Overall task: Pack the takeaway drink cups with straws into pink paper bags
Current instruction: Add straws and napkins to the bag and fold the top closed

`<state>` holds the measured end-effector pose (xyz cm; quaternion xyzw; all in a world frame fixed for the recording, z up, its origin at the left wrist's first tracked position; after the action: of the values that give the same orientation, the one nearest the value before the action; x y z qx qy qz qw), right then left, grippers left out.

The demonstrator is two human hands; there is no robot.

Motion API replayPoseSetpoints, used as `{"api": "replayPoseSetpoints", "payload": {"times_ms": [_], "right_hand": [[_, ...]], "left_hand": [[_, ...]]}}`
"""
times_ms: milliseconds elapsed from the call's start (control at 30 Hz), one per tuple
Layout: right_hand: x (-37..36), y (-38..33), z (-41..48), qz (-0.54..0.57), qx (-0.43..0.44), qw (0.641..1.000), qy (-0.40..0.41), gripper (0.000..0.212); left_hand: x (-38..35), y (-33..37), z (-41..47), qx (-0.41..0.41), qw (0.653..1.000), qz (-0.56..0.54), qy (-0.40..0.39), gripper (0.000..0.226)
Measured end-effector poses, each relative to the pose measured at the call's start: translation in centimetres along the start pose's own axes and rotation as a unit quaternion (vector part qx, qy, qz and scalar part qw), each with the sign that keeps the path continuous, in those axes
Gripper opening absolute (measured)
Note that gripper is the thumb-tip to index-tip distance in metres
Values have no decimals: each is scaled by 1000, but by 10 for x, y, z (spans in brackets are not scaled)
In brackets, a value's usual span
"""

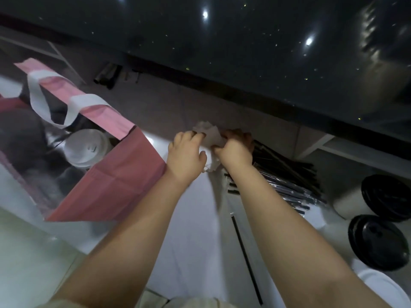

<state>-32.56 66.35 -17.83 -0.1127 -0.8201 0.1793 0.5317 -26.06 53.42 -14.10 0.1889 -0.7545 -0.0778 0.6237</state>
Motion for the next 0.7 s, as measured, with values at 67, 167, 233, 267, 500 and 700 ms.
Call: {"api": "replayPoseSetpoints", "payload": {"times_ms": [67,167,233,267,500,700], "right_hand": [[-2,1,-2,1,12,999,38,42],[-5,4,-11,57,36,994,92,31],[-6,5,-12,88,38,990,101,21],[-6,3,-13,93,37,990,101,16],[10,1,-24,178,22,983,46,12],[54,9,-67,351,58,932,67,25]], "left_hand": [[-1,-2,1,0,1000,0,2,52],[-2,-3,-1,-4,1000,-5,1,52],[0,-3,-3,-11,1000,-14,10,52],[2,-4,-5,-14,1000,-15,15,52],[22,4,-10,-26,999,-36,27,56],[52,34,-26,-62,997,-32,41,57]]}}
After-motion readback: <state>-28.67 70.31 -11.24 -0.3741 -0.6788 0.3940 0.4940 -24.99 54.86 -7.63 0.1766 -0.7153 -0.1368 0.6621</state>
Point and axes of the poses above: each hand's wrist, its own z-axis towards the middle knuckle, its own x-axis out of the back of the hand, y = z × x, the point moved 8 cm from there along z, towards the middle knuckle, and after that the axes turned 10 degrees about -y, right-handed, at the moved point
